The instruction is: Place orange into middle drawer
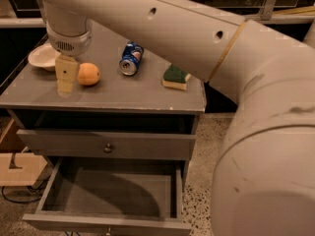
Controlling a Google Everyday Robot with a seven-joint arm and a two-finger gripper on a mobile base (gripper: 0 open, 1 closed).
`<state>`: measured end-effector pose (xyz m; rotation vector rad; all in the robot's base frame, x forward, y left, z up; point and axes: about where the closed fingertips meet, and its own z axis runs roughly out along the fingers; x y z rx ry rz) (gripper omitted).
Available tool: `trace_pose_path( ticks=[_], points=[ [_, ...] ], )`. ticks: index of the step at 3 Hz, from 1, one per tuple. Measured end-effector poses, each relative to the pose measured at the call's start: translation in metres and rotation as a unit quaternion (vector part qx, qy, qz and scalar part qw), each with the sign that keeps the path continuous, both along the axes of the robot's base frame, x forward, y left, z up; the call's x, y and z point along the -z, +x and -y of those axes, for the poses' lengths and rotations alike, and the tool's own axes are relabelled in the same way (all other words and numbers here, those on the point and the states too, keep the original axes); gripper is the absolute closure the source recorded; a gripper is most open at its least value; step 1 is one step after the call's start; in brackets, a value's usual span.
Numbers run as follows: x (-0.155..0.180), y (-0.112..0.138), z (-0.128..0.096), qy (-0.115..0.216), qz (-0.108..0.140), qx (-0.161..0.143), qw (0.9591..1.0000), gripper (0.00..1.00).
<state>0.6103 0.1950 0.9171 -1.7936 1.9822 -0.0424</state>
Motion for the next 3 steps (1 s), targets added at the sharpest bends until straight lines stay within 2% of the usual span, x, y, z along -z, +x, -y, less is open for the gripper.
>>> trace_pose_path(
  ticks=[1,2,3],
  points=[
    [0.047,0.014,-0.005,-0.007,-0.043,0.001,0.9990,0.00],
    [0.046,0.017,-0.002,-0.007,-0.042,0.002,0.9991,0.00],
    [0.028,0.053,0.021,-0.002,-0.033,0.010,0.9994,0.00]
  ],
)
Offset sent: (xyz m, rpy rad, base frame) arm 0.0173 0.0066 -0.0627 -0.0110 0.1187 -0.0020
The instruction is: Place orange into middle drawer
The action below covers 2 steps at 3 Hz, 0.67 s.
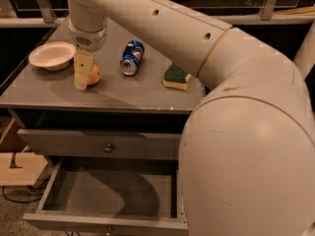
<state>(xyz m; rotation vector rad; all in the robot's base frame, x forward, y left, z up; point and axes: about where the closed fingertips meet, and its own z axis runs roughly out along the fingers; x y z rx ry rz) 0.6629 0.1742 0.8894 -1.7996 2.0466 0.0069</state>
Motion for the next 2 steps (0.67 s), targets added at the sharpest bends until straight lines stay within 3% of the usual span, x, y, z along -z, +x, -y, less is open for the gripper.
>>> trace_pose_path(
  ticks=[1,2],
  points=[
    [-0.004,0.002,0.000,0.003,0.002,0.001,1.0000,0.00],
    [0.002,-0.001,-0.016,0.003,-0.009,-0.007,0.9999,0.00]
  ],
)
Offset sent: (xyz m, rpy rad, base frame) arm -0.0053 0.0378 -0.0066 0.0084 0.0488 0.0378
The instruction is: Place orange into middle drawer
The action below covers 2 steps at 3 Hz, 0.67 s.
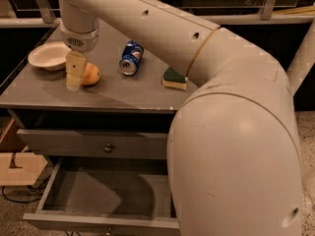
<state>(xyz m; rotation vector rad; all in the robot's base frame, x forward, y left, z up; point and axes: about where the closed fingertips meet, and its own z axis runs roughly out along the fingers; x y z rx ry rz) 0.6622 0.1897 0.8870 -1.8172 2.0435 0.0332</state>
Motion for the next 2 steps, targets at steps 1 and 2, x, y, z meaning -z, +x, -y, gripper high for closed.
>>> trace_pose_path(
  ticks=[1,2],
  points=[
    [0.007,-0.001,-0.022,0.005,-0.021,-0.014,0.9997,0.00],
    [0.013,-0.006,-0.035,0.000,-0.035,-0.022,0.9991,0.00]
  ],
)
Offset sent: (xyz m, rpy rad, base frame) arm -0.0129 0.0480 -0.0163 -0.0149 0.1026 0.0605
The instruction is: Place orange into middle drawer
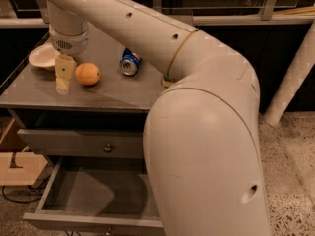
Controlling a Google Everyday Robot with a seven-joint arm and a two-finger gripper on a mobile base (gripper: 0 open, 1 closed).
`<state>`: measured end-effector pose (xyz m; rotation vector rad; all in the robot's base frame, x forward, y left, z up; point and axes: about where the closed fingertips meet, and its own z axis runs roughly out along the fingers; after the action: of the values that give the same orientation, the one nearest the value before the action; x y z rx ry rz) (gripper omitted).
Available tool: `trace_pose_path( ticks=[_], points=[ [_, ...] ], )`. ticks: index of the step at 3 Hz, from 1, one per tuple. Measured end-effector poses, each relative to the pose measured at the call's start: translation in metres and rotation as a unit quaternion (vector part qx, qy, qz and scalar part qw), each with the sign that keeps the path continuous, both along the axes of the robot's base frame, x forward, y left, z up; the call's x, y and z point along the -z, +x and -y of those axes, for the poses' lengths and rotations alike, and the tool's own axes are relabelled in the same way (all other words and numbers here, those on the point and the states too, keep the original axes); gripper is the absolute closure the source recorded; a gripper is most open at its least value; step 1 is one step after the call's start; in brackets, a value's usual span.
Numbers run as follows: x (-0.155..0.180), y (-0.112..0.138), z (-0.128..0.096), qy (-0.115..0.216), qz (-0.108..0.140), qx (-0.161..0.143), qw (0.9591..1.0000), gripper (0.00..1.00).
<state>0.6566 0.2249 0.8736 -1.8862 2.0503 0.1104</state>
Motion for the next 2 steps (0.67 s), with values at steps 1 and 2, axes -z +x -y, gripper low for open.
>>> trace_pose_path(
  ticks=[1,2],
  points=[
    [0.008,0.001,0.000,0.001,-0.008,0.004,1.0000,0.00],
    [0.029,0.004,0.012,-0.001,-0.024,0.022,0.9995,0.00]
  ],
)
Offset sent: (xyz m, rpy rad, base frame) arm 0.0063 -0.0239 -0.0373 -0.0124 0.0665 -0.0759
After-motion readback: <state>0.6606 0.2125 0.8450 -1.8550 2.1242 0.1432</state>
